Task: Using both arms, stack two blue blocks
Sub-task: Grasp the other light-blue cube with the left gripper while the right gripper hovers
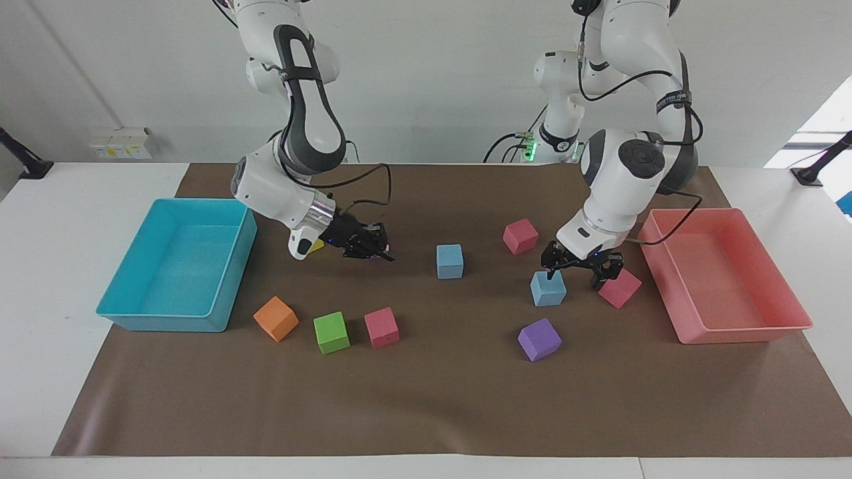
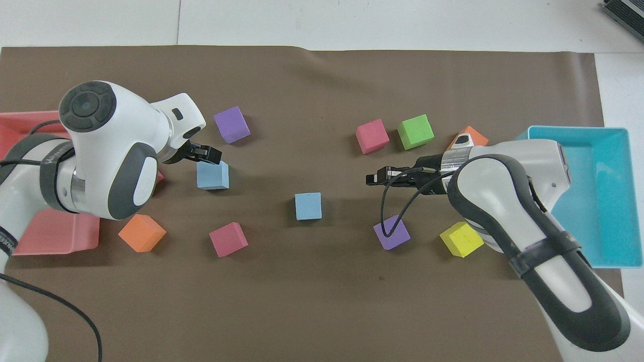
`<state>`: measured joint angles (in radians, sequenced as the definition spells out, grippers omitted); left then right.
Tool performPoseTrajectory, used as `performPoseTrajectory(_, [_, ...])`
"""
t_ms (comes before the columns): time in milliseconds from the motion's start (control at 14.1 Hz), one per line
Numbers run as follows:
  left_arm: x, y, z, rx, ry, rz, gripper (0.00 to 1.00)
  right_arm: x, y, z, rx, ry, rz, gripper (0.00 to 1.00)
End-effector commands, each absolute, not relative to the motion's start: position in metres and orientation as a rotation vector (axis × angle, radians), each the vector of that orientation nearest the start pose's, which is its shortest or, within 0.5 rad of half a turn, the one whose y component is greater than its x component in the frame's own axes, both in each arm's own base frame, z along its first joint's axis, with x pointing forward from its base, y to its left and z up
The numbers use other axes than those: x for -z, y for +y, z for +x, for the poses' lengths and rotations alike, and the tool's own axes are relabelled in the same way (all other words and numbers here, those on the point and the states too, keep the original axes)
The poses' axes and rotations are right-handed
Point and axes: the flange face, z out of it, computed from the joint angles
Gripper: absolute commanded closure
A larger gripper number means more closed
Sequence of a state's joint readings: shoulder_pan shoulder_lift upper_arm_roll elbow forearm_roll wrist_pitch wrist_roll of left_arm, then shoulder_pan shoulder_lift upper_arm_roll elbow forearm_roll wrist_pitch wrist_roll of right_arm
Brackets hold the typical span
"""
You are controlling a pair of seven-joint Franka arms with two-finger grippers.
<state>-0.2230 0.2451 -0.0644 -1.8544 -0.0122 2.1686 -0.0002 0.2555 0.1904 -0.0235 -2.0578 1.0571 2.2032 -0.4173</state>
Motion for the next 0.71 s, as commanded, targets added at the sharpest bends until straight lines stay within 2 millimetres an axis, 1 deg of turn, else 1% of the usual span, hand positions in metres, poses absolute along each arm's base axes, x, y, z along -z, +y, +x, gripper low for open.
performPoseTrajectory(0, [-0.37,-0.182,0.584,0.169,0.429,-3.138,0.0,-0.333,0.167,0.557,0.067,0.014,-2.258,1.0])
performPoseTrajectory(213, [-0.36,-0.181,0.581,0.174,0.396,-3.145,0.0,-0.313,0.171,0.549,0.039,0.02,-2.238,1.0])
performPoseTrajectory(284, [-0.349,-0.185,0.581,0.152,0.359,-3.15,0.0,-0.309,0.178,0.546,0.03,0.017,-2.228,1.0])
performPoseTrajectory(426, [-0.347,-0.188,0.58,0.144,0.335,-3.154,0.0,-0.298,0.189,0.539,0.01,0.046,-2.201,1.0])
performPoseTrajectory(568, [-0.342,-0.189,0.579,0.129,0.316,-3.157,0.0,-0.294,0.192,0.538,0.009,0.041,-2.203,1.0])
performPoseTrajectory(639, [-0.33,-0.191,0.577,0.1,0.286,-3.157,0.0,-0.293,0.192,0.537,0.01,0.041,-2.205,1.0])
